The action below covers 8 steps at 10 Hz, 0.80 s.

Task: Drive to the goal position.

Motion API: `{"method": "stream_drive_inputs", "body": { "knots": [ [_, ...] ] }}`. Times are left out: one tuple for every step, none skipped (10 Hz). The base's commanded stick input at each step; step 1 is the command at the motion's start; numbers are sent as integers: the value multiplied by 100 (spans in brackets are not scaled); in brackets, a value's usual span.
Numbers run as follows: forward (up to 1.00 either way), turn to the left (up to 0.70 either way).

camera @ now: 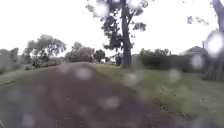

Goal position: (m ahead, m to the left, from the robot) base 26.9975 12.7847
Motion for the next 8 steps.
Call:
{"method": "stream_drive_inputs", "body": {
  "knots": [
    [70,0],
    [70,0],
    [70,0],
    [70,32],
    [70,33],
    [70,34],
    [70,34],
    [70,34]
  ]
}}
